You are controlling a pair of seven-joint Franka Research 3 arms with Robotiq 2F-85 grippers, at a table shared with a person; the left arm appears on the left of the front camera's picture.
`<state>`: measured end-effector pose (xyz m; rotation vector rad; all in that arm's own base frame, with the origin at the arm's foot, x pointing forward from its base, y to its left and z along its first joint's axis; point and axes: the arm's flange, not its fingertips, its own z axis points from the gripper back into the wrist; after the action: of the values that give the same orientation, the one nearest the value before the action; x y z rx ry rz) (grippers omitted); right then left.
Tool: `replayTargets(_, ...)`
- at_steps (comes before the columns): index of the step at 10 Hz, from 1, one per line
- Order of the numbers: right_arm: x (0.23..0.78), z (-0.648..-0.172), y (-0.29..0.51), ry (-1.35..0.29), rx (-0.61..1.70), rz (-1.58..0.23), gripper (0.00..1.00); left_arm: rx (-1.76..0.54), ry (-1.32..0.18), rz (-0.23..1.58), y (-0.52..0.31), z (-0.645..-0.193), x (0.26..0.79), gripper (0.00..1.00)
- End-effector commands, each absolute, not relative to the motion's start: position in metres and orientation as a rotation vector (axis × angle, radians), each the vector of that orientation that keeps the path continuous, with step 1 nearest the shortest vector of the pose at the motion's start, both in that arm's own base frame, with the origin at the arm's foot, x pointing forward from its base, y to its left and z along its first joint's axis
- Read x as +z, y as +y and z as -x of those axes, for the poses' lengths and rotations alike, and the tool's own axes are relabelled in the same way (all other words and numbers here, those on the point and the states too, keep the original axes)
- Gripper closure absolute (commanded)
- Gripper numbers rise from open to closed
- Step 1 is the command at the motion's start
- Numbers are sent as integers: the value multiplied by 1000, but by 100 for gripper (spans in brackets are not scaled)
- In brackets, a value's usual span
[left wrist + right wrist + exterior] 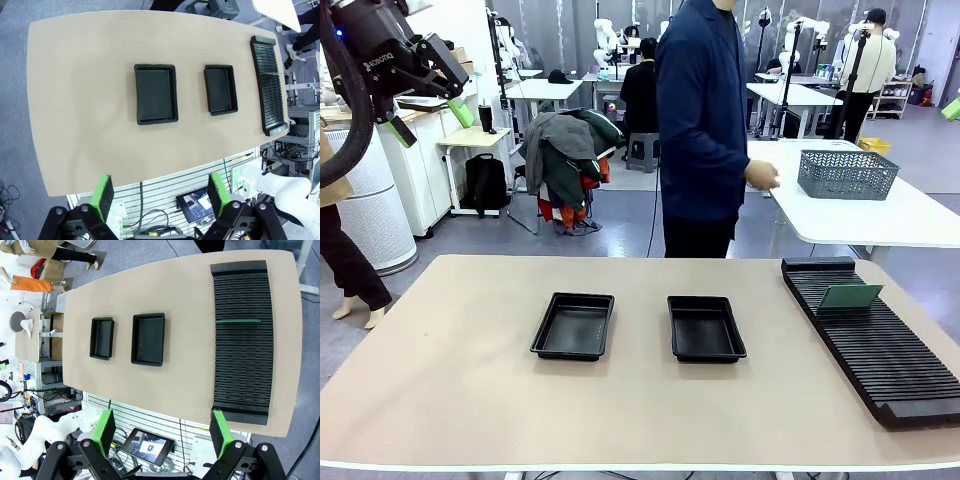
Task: Inspect and transfer BCBs to ESD trays.
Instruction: Pick up the Blank PCB from the PCB Rack and place it in the left ESD tray.
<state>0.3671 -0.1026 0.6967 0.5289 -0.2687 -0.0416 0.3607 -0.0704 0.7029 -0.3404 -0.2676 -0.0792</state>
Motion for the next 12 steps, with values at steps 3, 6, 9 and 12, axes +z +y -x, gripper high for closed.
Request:
replayTargets(3, 697, -367, -103, -269, -42, -529, 0, -78, -264, 346, -71, -360, 702, 0)
replayTargets(6, 687, -376, -94, -314, 67, -407, 0, -78, -264, 346, -71, -360, 702, 0)
replayTargets(9, 659, -397, -84, -367, 381, -255, 0, -78, -264, 346, -71, -360, 702, 0)
replayTargets(12, 615, -423, -84, -389, 664, -118, 0, -78, -264, 346, -71, -360, 702, 0)
